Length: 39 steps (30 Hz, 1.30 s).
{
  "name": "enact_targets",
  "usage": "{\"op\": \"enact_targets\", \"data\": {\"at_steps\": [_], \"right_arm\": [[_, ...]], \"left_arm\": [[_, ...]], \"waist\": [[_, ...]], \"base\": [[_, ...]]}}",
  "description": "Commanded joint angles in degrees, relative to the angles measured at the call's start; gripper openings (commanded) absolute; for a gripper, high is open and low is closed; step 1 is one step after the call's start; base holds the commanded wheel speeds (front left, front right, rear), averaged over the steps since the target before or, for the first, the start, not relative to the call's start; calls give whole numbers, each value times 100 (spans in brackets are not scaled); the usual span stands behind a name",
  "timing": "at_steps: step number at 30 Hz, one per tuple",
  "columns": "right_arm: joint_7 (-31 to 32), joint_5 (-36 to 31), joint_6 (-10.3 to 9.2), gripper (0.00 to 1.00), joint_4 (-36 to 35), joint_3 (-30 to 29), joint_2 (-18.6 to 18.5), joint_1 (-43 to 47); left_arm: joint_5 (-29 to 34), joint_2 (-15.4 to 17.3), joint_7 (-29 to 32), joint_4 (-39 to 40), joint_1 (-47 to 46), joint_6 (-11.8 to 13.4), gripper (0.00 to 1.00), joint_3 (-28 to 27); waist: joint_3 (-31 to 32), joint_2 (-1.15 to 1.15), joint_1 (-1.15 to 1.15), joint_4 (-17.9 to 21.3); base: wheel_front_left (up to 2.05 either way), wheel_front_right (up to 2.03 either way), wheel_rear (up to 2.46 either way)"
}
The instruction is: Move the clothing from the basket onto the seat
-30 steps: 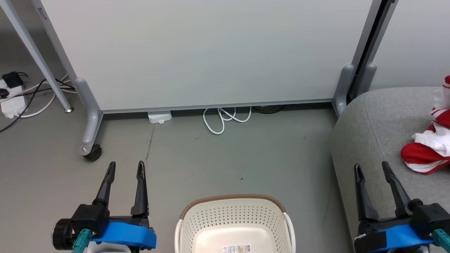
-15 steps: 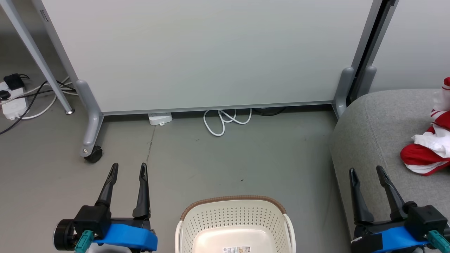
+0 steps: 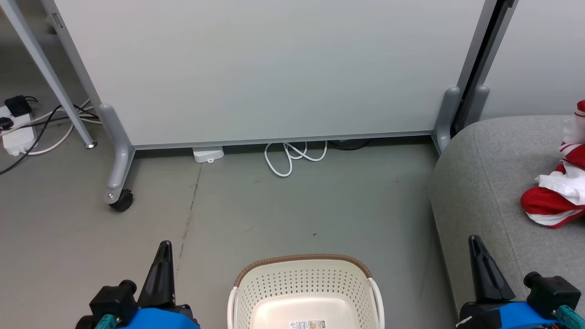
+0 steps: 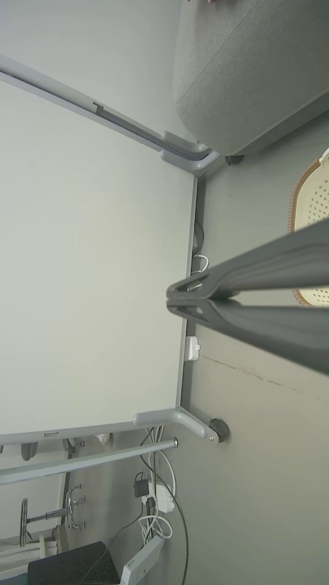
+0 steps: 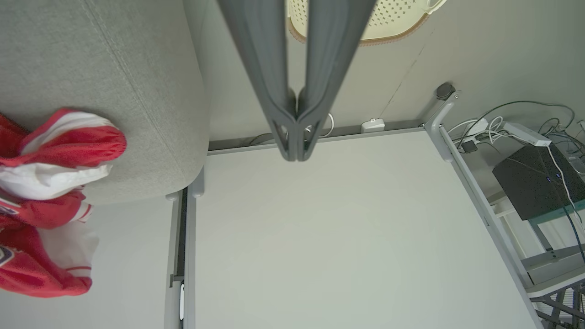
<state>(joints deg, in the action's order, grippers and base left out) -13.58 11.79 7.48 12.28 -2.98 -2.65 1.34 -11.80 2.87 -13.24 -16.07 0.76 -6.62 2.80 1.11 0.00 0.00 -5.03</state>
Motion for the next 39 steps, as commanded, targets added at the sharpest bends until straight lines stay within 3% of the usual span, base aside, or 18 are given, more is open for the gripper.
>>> {"op": "enact_targets", "data": {"at_steps": [1,16,39], "right_arm": [[69,324,0,0,-71,-31,-15,-121],[471,1984,0,0,-42,-88,-18,-259],[959,3899,1,0,20,-175,-23,-438]], "left_arm": [[-309,3,62,94,-156,-8,0,-57],[-1969,3,468,132,-283,-28,0,-242],[-3888,3,945,166,-437,-55,0,-467]], "waist": [[-2,0,0,9],[-20,0,0,76],[-44,0,0,172]], "base": [[0,0,0],[0,0,0],[0,0,0]]}}
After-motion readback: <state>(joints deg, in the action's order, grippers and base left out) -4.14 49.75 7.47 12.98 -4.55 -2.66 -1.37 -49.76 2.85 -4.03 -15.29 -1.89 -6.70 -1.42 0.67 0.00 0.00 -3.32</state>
